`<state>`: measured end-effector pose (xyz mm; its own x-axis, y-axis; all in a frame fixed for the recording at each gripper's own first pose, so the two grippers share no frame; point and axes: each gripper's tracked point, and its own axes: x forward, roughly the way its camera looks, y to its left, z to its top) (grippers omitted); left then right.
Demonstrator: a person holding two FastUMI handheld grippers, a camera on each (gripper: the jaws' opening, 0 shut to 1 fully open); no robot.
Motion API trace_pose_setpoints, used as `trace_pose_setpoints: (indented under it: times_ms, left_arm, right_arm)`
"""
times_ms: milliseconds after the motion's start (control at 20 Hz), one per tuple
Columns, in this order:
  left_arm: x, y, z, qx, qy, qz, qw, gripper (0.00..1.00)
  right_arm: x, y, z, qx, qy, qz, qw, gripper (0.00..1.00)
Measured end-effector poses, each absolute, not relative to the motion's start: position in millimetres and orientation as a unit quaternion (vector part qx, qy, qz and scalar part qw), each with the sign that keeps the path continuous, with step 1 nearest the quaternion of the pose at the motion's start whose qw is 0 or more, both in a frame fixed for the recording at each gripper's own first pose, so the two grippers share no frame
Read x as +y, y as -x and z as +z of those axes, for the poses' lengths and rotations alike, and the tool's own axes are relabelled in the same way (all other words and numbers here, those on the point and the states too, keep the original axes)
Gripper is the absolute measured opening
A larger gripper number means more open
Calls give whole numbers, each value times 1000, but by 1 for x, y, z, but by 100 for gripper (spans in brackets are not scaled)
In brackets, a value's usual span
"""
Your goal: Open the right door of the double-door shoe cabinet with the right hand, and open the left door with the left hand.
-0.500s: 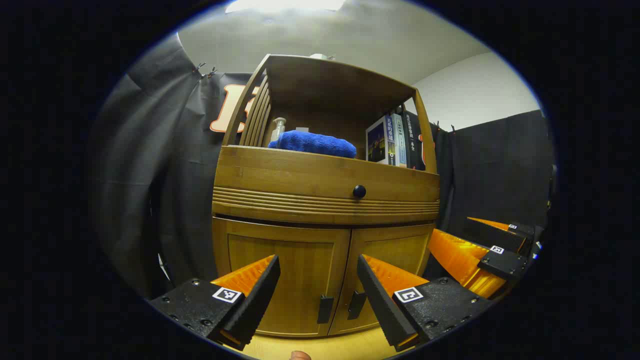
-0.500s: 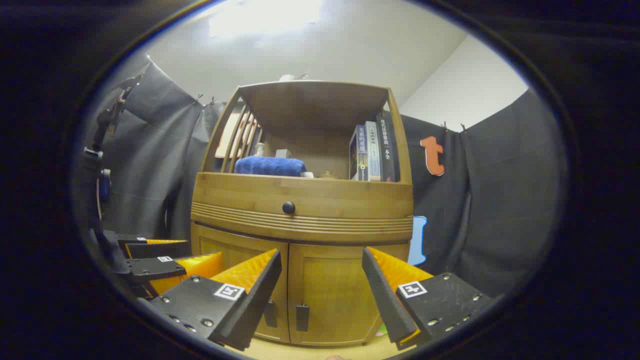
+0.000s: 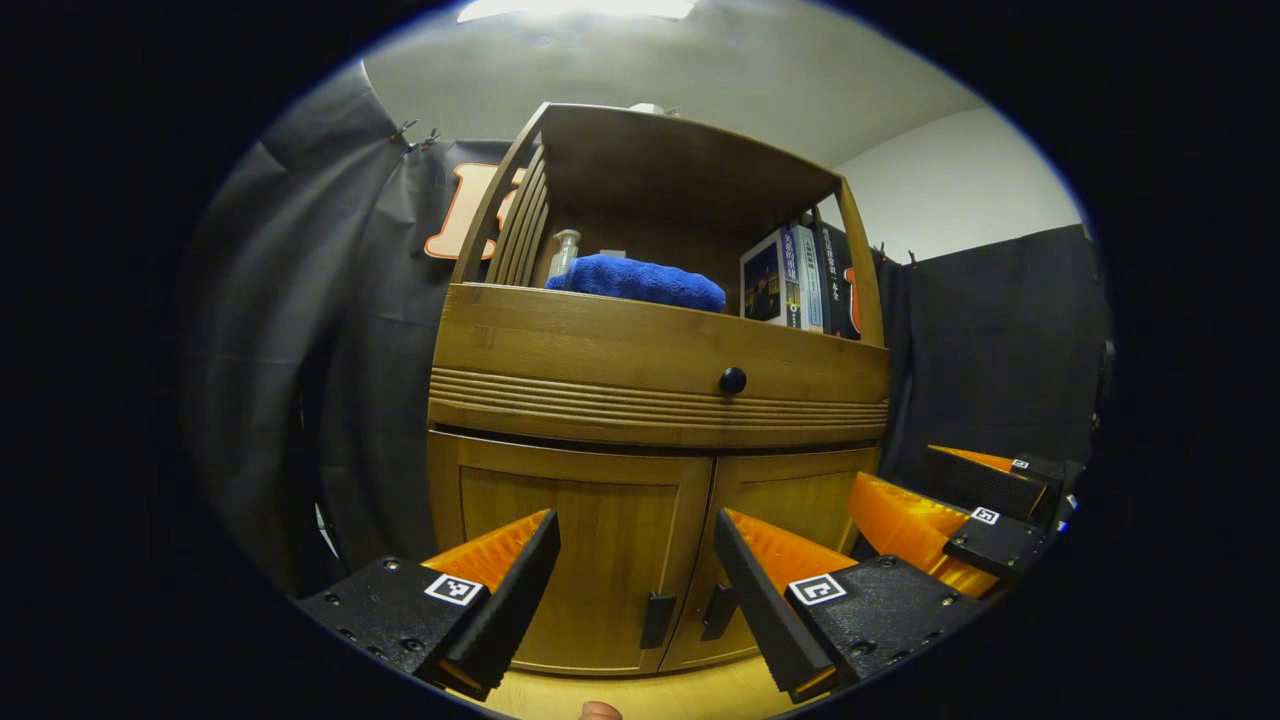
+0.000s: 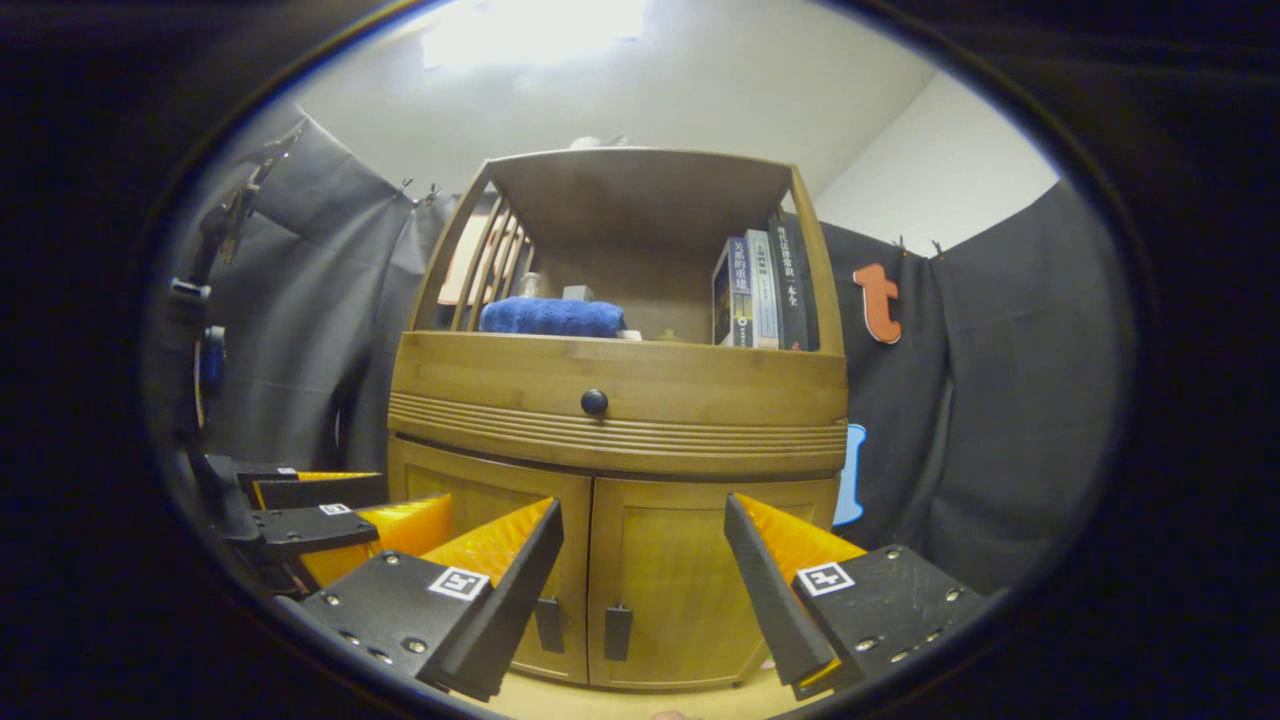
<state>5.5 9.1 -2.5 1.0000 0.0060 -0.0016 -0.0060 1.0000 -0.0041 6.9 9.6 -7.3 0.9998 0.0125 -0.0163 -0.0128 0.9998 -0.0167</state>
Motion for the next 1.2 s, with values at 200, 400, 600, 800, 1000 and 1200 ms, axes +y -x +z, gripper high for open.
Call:
trace_pose_setpoints:
  times_ms: [200,400,600,800,1000,1200]
  left_arm:
    - [11,-8,2,-5,-4,4,1000,95]
    - [29,-8,-1,-3,-6,19,1000,95]
    - [59,-10,-7,4,-17,44,999,95]
    - [83,-15,-11,9,-24,60,998,95]
    - [104,-22,-13,13,-34,73,997,95]
    - [118,-25,-15,14,-40,79,996,92]
  right_arm:
    - [11,-13,-12,13,4,7,1000,95]
    - [10,-26,-51,48,6,6,999,94]
    - [18,-42,-113,106,-1,6,994,95]
    - [26,-60,-168,159,5,4,987,96]
    - [35,-80,-200,183,5,1,983,65]
    - [37,-95,-230,212,1,-7,977,56]
